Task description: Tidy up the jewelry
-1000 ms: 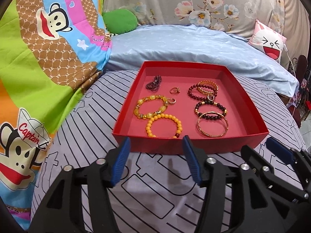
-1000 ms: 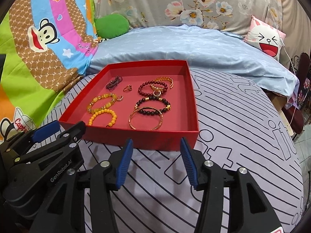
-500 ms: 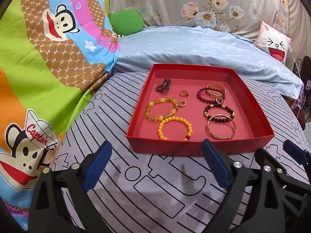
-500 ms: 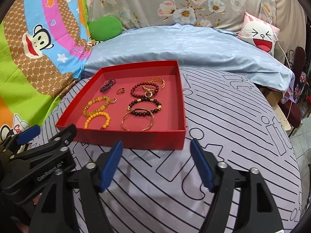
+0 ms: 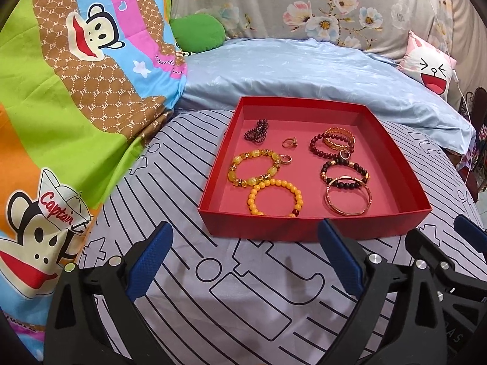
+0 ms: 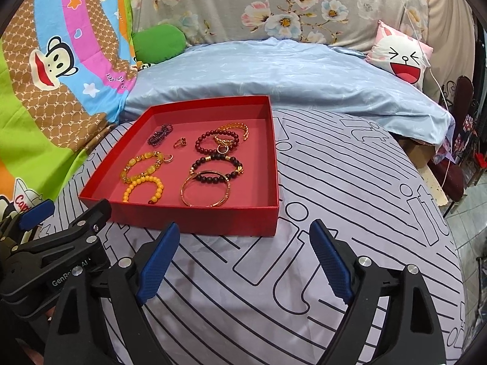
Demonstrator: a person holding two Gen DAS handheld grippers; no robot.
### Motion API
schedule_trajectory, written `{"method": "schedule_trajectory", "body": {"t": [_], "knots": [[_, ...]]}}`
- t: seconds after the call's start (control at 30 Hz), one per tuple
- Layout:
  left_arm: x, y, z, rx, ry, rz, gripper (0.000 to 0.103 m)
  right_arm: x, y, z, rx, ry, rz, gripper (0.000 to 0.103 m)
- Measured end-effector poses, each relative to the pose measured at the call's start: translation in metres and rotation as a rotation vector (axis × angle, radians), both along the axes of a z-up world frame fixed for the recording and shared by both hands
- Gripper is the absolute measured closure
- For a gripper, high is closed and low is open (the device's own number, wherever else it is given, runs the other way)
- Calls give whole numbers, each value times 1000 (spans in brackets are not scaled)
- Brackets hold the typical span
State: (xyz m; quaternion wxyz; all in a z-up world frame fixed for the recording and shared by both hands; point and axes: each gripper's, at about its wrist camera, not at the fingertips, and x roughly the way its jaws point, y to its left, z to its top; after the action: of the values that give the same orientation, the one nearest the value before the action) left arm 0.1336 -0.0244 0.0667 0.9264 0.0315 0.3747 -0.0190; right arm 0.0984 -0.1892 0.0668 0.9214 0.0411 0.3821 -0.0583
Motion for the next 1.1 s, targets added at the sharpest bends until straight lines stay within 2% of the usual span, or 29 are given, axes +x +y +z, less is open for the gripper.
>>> {"method": "schedule_trajectory", "body": {"t": [0.2, 0.53, 0.67, 1.1], "knots": [[1, 4, -2, -3, 2, 7, 11, 3, 0, -4, 13, 28, 3, 17], [1, 5, -2, -8, 6, 16, 11, 1, 0, -5, 16, 22, -3, 16], [1, 6, -2, -13, 5, 20, 11, 1, -2, -5, 17, 12, -4, 7], [3, 7, -3, -11, 9, 20, 11, 1, -3, -5, 24, 16, -10, 7]]}}
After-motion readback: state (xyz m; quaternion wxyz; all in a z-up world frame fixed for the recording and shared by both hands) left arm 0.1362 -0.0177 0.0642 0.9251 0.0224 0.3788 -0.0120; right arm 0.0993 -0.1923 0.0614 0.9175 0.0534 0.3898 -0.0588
